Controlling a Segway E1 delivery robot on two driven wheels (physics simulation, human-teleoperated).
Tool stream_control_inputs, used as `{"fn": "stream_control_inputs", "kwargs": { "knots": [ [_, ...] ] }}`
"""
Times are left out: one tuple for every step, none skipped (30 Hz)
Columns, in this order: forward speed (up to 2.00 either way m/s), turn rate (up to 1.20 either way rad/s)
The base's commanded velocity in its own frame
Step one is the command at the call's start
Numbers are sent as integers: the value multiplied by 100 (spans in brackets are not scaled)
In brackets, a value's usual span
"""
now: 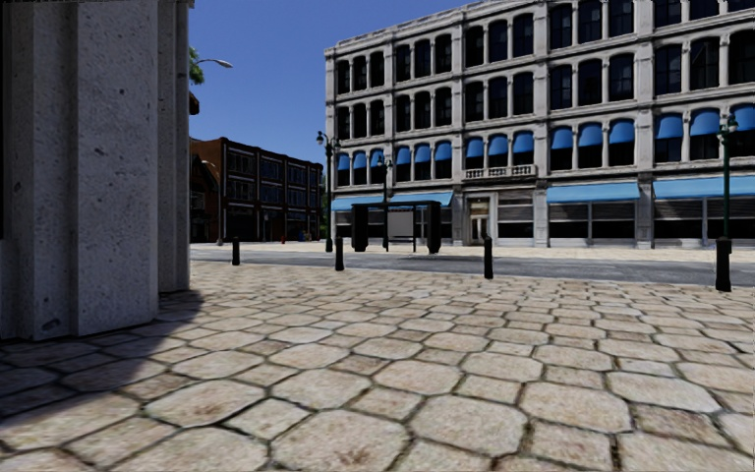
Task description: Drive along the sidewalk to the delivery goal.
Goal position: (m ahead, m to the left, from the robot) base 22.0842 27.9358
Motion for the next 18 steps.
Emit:
{"fn": "stream_control_inputs", "kwargs": {
  "knots": [
    [200,0],
    [200,0],
    [200,0],
    [200,0],
    [200,0],
    [200,0],
    [200,0],
    [200,0],
    [200,0],
    [200,0],
    [200,0],
    [200,0],
    [200,9],
    [200,18],
    [200,24],
    [200,24],
    [200,24],
    [200,24]
  ]
}}
